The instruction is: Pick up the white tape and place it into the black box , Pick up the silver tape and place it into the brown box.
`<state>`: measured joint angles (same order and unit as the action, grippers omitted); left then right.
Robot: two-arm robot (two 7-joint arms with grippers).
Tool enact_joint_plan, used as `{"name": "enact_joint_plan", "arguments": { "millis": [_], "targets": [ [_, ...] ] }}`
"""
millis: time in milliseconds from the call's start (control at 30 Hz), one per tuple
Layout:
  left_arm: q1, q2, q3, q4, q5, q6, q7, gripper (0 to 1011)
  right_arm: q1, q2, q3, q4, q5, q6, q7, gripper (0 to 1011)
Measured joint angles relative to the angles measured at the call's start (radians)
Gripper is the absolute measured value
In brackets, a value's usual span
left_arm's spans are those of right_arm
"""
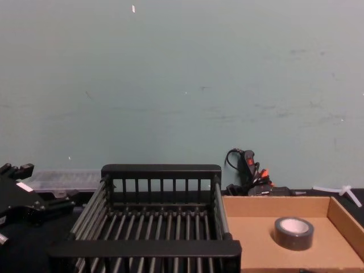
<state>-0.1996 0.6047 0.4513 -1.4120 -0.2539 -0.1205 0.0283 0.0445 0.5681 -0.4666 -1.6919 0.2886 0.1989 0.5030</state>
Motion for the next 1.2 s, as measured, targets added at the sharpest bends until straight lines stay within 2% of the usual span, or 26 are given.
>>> {"name": "enact_joint_plan", "arguments": {
  "millis": [533, 1200],
  "targets": [
    [0.0, 0.0, 0.0, 0.0, 0.0, 0.0, 0.0, 1001, 0.049, -0.036, -0.059, 0.057, -0.025, 0.007, 0.014, 1002],
    [0.0, 0.0, 0.0, 0.0, 0.0, 0.0, 0.0, 1001, 0.071, -0.056, -0.086, 0.097, -0.032, 0.037, 0.013, 1002]
  ]
}}
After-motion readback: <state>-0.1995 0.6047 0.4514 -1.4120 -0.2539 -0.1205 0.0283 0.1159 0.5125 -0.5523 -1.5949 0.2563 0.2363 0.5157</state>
